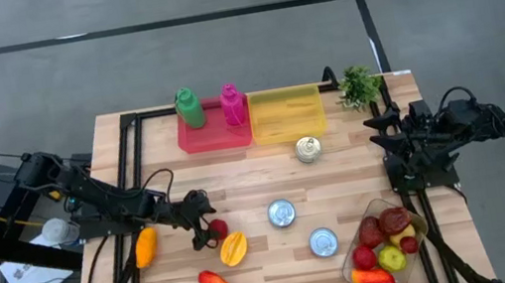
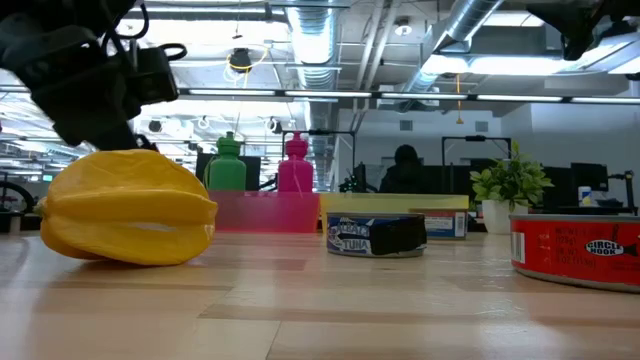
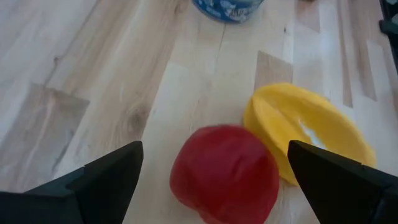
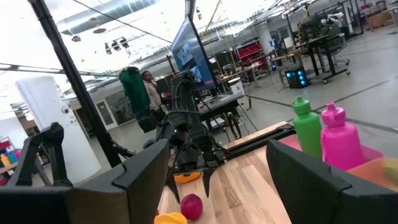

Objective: Pick & Place Food Item
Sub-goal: Put the apple into the transparent bin

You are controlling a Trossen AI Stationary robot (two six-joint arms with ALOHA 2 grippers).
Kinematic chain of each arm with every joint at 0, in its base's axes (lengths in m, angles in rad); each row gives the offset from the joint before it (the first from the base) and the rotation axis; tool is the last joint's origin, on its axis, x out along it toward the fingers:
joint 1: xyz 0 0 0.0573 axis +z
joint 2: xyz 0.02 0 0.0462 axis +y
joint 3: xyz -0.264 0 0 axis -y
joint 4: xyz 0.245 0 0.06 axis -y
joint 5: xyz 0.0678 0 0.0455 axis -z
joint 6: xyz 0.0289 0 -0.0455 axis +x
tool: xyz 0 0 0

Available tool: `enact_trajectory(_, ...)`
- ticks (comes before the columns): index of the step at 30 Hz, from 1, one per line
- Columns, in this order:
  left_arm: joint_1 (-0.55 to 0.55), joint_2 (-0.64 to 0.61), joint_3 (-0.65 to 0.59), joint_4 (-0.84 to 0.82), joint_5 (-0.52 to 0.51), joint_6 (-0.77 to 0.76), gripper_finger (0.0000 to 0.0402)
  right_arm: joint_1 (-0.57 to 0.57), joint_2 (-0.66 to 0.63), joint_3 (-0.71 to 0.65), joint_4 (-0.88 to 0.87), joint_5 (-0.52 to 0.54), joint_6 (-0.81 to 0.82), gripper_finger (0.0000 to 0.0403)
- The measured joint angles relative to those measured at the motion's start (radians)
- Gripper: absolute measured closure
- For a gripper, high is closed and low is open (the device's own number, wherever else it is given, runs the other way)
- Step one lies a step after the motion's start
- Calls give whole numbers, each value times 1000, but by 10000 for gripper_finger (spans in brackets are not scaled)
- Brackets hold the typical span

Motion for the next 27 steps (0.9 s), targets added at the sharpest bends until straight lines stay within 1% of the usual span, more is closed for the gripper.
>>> enact_trajectory(7, -19, 0, -27, 9, 0, 0, 11, 0, 0, 0, 0, 13, 30, 138)
enact_trajectory(11, -28, 1, -35, 25, -27, 3, 11, 0, 0, 0, 0, 18, 30, 138)
enact_trajectory(15, -29, 44, -34, 29, -27, 4, 11, 0, 0, 0, 0, 40, 31, 138)
enact_trajectory(20, -29, 153, -34, 111, 13, 1, 12, 0, 0, 0, 2, 47, 41, 138)
enact_trajectory(24, -30, 186, -34, 158, -12, -6, 12, 0, 0, 0, 2, 47, 49, 138)
enact_trajectory(27, -29, 174, -34, 159, -47, -6, 12, 0, 0, 0, 1, 47, 53, 138)
